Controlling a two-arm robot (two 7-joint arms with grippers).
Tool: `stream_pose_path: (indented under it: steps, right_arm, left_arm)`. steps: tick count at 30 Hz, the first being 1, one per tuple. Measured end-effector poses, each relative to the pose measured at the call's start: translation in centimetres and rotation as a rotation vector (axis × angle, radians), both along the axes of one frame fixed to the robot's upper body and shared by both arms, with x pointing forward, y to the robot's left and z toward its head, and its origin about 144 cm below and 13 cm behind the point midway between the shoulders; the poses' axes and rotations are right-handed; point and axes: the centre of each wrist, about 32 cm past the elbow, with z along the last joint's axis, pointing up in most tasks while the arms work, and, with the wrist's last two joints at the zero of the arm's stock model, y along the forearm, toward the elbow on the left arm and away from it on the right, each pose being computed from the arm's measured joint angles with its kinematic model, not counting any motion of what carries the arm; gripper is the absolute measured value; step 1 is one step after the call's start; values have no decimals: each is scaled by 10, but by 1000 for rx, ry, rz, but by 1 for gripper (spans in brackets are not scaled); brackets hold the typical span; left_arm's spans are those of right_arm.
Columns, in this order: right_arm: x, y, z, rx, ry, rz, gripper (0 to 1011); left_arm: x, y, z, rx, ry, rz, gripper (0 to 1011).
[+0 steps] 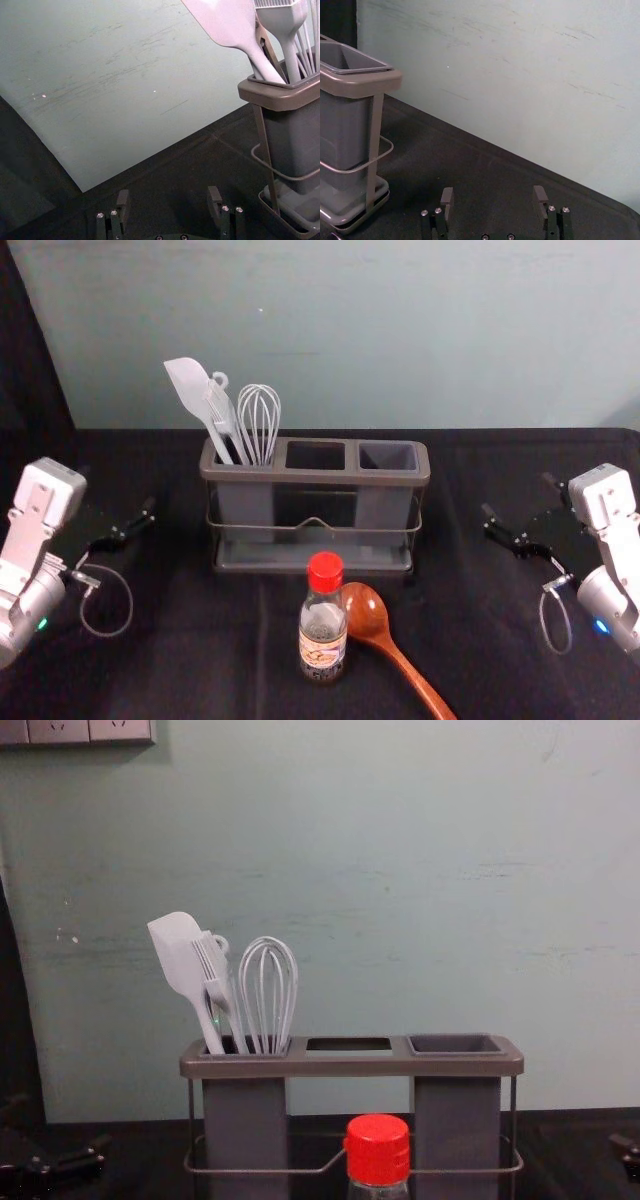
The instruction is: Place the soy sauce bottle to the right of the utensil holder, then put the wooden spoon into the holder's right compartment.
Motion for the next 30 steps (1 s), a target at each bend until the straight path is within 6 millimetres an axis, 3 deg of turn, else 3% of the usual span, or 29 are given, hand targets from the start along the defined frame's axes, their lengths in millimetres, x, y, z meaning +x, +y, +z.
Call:
stream_pose_path:
  steps: [30]
  right_arm:
    - [0,0,0,0,0,0,1004]
  left_arm:
    - [0,0,0,0,0,0,1011]
